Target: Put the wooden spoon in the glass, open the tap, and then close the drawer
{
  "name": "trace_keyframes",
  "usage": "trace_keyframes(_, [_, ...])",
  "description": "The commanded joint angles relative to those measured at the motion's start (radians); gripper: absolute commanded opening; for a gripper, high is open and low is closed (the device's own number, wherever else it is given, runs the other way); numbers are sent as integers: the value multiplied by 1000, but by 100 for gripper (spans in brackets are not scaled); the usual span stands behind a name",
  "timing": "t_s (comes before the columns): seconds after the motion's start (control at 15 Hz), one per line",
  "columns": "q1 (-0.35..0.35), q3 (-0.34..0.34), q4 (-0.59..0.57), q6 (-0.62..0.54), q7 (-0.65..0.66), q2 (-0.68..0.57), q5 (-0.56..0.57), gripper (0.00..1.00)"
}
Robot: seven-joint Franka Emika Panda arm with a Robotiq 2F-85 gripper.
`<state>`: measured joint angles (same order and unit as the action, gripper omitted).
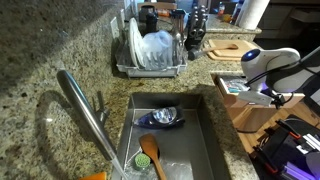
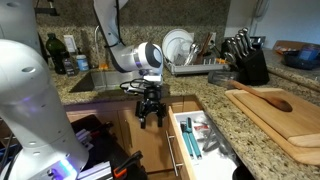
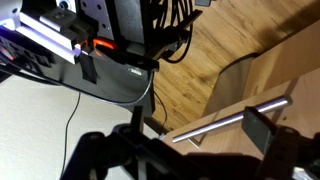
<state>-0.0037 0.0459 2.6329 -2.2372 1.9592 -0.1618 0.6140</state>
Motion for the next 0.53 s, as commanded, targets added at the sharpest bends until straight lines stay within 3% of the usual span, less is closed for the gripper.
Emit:
trace_keyframes(0.0, [14,26,-18,0,35,-35,-16,100])
trace_keyframes(0.27, [35,37,-51,-45,117,-90,-12,100])
trace_keyframes(0.47, [12,63,-78,-120,134,-138,-31,100])
